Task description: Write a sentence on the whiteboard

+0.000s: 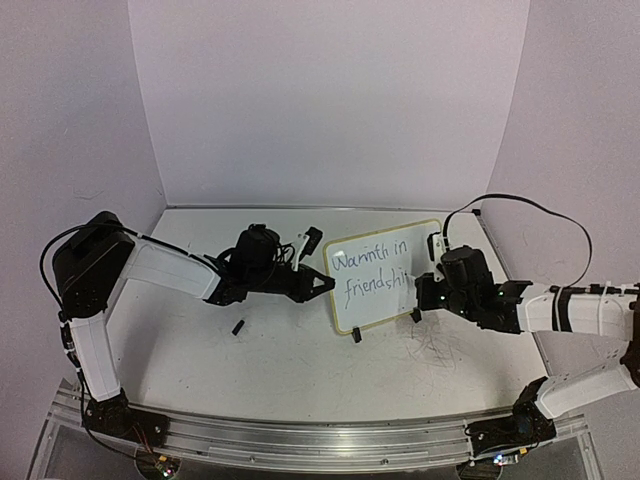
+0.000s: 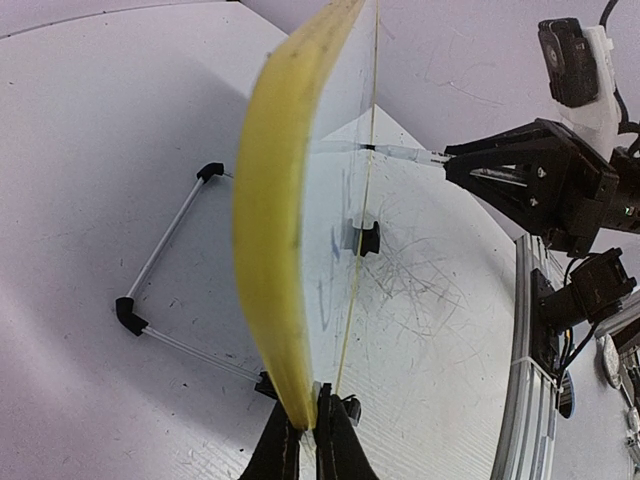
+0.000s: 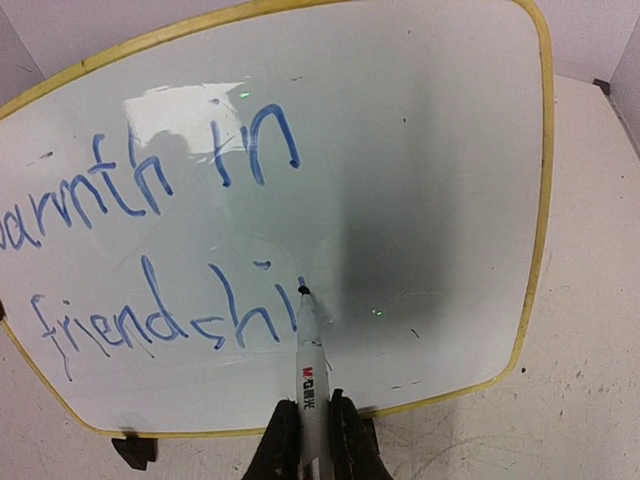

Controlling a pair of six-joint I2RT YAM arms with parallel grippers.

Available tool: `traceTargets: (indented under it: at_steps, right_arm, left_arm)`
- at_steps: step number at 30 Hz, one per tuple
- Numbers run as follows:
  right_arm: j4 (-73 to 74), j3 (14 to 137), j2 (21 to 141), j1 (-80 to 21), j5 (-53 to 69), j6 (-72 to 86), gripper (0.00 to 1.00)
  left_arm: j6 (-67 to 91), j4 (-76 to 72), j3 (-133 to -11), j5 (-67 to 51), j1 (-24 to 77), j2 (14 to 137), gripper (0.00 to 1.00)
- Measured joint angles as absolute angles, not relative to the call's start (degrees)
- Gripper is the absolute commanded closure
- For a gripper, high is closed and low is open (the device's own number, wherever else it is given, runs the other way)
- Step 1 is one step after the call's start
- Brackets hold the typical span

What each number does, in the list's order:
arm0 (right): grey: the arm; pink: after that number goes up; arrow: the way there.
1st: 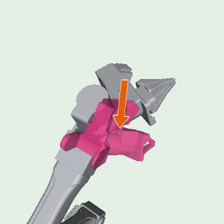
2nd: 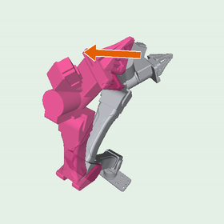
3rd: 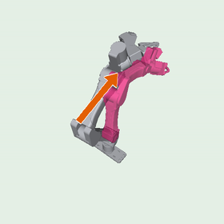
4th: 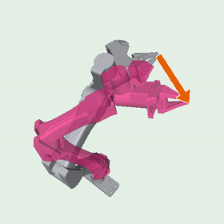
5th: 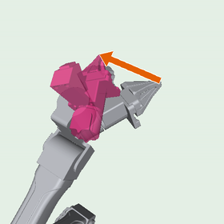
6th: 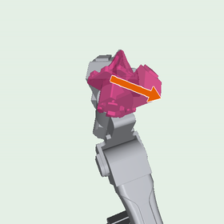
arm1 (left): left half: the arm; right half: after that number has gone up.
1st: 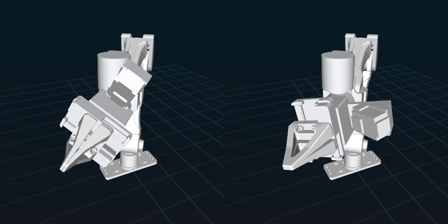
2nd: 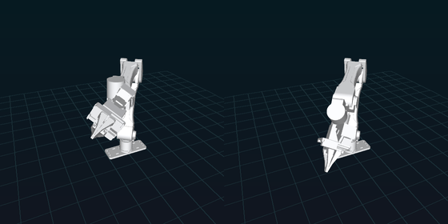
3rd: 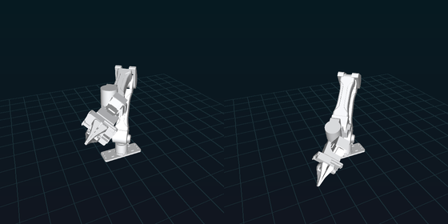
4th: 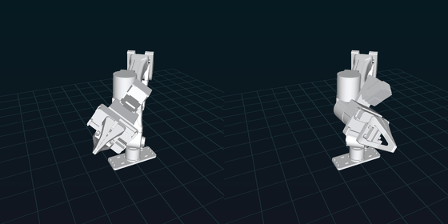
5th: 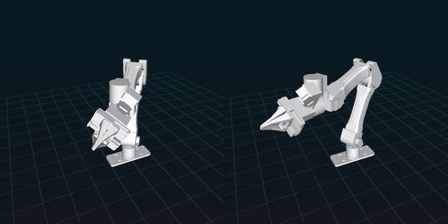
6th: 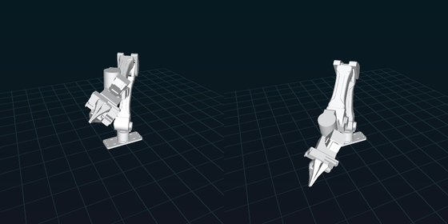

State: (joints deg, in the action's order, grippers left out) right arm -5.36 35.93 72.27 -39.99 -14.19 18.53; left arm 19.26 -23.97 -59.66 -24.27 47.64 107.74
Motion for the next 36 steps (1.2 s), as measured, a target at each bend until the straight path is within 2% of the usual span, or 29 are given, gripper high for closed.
traceTargets:
  at_steps: [15,36]
  right_arm:
    - [1.8,35.6,72.9,-40.0,-11.7,22.6,1.0]
    - [-3.7,37.7,71.2,-38.2,-12.4,17.4,1.0]
  left_arm:
    - [18.9,-24.0,-59.7,-24.3,47.6,107.7,1.0]
    - [18.8,-24.0,-59.7,-24.3,47.6,107.7,1.0]
